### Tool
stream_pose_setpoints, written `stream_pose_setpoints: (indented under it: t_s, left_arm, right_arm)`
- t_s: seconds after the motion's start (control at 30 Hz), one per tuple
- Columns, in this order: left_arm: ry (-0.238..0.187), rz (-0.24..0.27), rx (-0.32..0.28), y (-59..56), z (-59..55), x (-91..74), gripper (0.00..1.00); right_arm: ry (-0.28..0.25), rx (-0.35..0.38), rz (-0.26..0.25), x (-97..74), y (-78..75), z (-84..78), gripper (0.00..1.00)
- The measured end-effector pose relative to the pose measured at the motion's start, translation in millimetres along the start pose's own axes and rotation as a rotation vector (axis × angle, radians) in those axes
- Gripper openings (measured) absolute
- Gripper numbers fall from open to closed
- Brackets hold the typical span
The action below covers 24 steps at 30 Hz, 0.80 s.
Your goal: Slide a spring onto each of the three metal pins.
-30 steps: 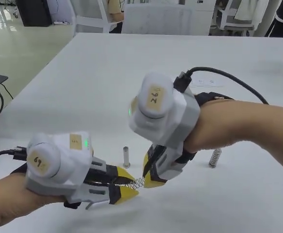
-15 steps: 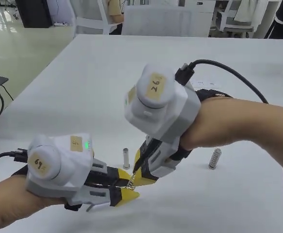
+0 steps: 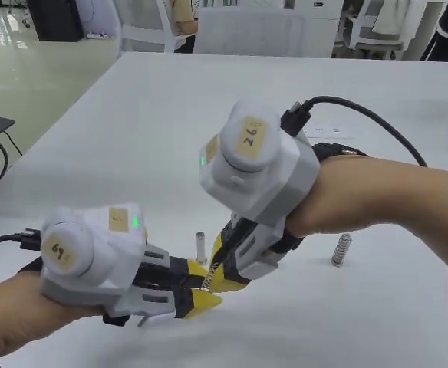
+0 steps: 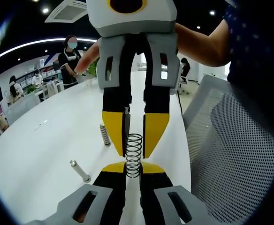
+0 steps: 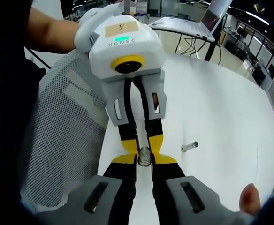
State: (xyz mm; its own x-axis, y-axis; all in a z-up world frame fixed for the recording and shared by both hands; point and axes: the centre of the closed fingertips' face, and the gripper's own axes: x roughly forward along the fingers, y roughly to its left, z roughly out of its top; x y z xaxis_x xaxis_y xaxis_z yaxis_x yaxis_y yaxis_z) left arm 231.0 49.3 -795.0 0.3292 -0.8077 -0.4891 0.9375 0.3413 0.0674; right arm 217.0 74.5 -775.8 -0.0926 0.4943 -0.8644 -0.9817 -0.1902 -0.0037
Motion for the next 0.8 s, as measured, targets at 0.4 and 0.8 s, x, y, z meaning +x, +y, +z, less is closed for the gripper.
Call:
stream_pose_setpoints:
  t_s: [0.4,0.8]
  left_arm:
    - [-0.024,0.001,-0.001,0.3,5.4,-1.9,0.02]
    - [-0.018,0.009,0.007,1.5,4.3,-0.9,0.04]
  right_arm:
    - [-0.003,0.002,0.001,1.8,-1.5,0.3,0.09]
    - [0.014,-0.011,0.002,2.1,-2.3,-1.2,0.09]
